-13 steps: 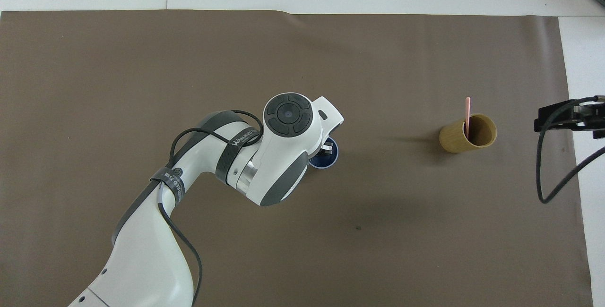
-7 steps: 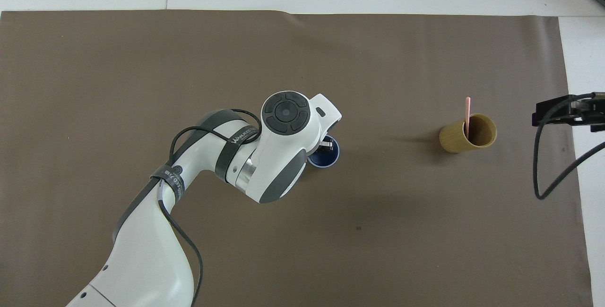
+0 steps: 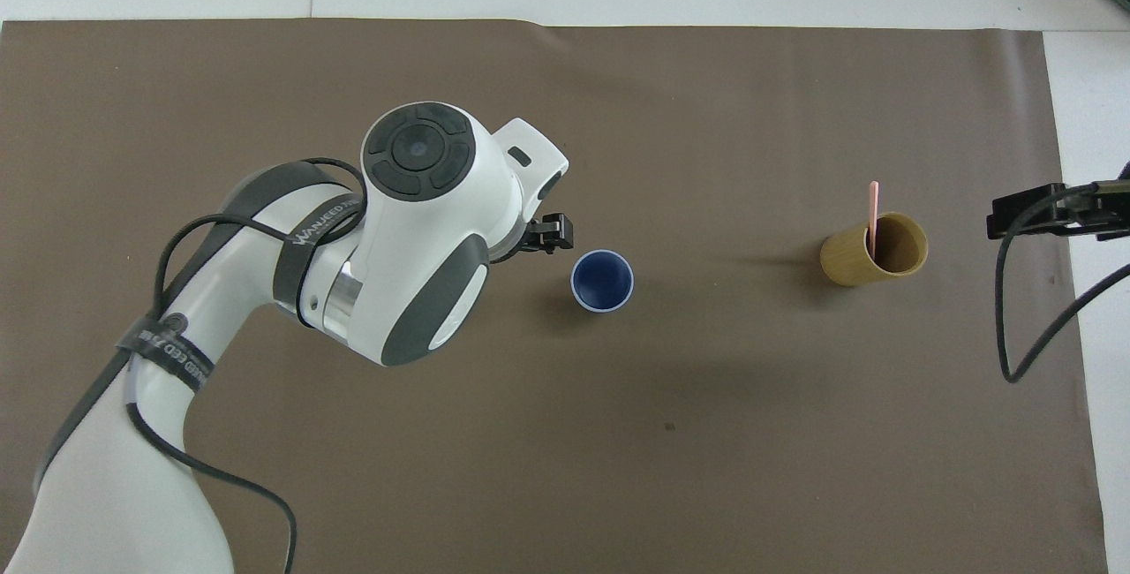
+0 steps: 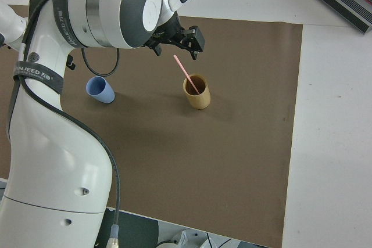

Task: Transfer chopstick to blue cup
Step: 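Retract the left gripper while the right gripper reaches the tan cup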

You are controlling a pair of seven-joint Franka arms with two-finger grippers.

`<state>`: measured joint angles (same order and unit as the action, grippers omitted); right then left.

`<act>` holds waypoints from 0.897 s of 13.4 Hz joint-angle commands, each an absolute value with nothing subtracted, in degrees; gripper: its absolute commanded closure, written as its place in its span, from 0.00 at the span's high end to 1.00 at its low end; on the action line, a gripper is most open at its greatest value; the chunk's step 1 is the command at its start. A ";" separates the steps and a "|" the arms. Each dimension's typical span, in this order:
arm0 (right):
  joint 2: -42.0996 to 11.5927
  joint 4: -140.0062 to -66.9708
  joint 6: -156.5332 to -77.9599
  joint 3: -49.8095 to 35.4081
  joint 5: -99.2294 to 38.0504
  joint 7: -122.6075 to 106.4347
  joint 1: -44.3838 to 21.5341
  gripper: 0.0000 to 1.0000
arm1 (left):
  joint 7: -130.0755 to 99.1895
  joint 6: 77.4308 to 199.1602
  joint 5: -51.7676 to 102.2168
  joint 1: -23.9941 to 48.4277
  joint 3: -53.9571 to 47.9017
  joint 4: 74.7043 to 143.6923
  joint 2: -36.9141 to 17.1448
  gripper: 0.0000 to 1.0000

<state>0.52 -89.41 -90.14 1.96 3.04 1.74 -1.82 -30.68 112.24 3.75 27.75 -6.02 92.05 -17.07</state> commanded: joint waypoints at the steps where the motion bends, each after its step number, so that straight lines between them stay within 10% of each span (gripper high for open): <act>1: -3.76 -88.77 -92.28 1.50 4.22 0.88 -3.07 1.00 | -26.74 107.25 3.78 22.61 -6.33 93.43 -11.45 1.00; 6: -12.64 -85.96 -96.76 1.49 4.39 1.32 -7.20 1.00 | -10.41 95.47 3.78 11.36 -6.33 93.87 -6.60 1.00; 12: -14.85 -90.43 -105.37 1.23 7.12 1.23 -8.53 0.73 | 4.82 87.98 3.60 0.89 -6.15 92.90 -1.42 1.00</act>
<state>-15.07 -88.54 -103.13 1.55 6.11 1.74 -8.78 2.30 89.62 3.73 2.56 -5.61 92.22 -3.91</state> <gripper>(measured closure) 0.229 0.000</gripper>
